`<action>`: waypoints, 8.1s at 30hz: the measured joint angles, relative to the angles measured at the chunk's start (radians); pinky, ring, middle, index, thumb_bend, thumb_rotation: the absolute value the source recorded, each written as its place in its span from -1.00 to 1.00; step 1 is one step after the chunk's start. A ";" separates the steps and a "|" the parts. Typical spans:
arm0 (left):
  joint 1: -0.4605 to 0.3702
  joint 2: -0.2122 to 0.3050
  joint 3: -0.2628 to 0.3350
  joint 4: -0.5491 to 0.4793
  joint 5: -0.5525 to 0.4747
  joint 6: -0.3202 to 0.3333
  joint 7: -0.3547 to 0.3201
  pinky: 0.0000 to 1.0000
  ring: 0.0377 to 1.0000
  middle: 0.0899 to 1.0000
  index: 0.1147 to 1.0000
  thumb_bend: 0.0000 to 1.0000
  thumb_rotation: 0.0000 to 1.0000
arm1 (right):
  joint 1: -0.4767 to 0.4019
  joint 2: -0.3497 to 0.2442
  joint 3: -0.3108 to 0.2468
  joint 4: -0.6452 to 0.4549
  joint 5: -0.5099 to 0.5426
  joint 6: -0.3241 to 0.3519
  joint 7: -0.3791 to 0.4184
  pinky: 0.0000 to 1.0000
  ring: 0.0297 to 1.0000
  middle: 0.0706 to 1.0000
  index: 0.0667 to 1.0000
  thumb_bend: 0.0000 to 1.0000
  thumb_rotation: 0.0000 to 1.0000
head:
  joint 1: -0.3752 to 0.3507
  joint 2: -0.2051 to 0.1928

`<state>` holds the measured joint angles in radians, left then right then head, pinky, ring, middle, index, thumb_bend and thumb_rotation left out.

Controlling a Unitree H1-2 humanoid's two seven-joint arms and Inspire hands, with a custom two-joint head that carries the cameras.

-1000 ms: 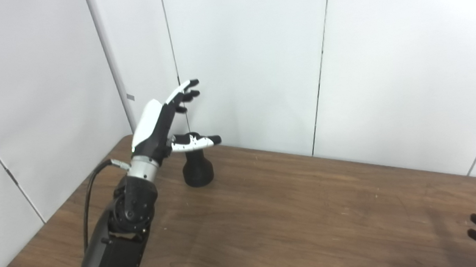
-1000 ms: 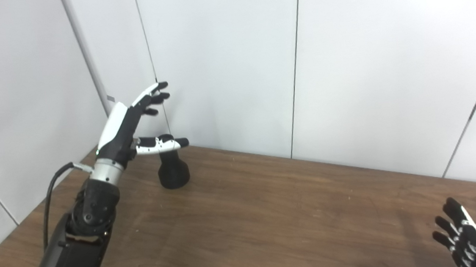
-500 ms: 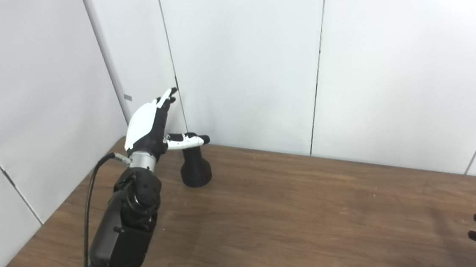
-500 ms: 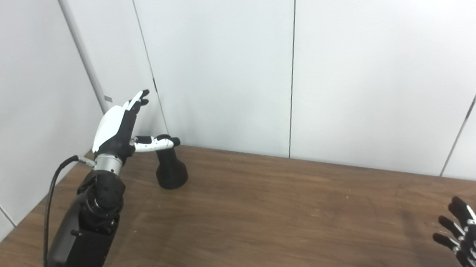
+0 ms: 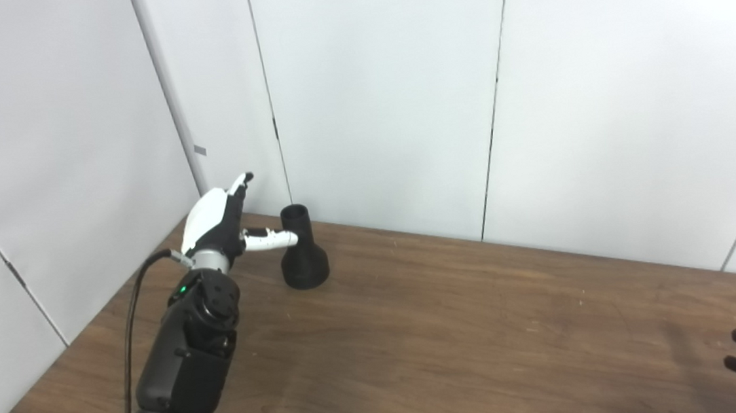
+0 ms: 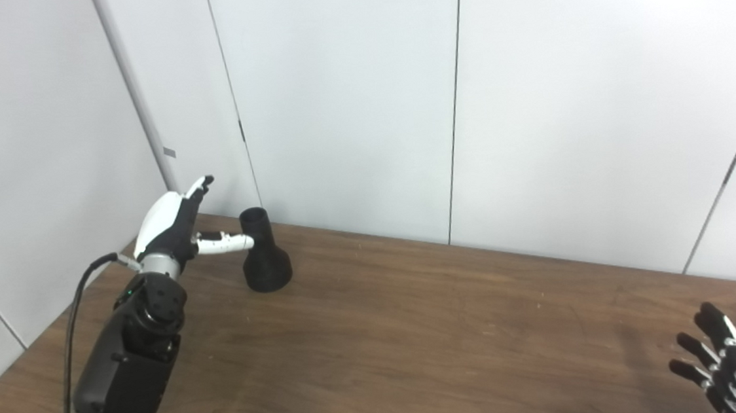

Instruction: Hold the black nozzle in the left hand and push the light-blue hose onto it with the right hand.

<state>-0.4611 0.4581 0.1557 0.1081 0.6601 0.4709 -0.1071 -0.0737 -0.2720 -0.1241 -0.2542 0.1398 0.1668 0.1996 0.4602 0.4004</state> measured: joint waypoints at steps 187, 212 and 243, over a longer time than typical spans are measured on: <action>-0.122 -0.245 -0.645 0.408 -0.142 -0.725 0.095 -0.20 -0.09 -0.17 -0.16 0.05 -1.00 | -0.682 -0.367 0.201 0.531 -0.932 0.303 0.504 0.54 0.76 0.85 0.78 0.79 -0.61 | -0.942 0.046; -0.111 -0.237 -0.638 0.385 -0.144 -0.720 0.082 -0.12 -0.06 -0.20 -0.15 0.05 -1.00 | -0.673 -0.379 0.340 0.688 -0.935 0.163 0.223 0.20 0.34 0.40 0.47 0.62 -0.89 | -0.920 0.066; -0.102 -0.223 -0.630 0.350 -0.152 -0.687 0.035 -0.12 -0.01 -0.16 -0.16 0.05 -1.00 | -0.627 -0.383 0.378 0.694 -0.902 0.171 0.159 0.20 0.35 0.34 0.34 0.60 -0.88 | -0.923 0.087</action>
<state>-0.5626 0.2353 -0.4741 0.4582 0.5082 -0.2159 -0.0724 -0.7008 -0.6546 0.2535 0.4396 -0.7626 0.3377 0.3589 -0.4633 0.4878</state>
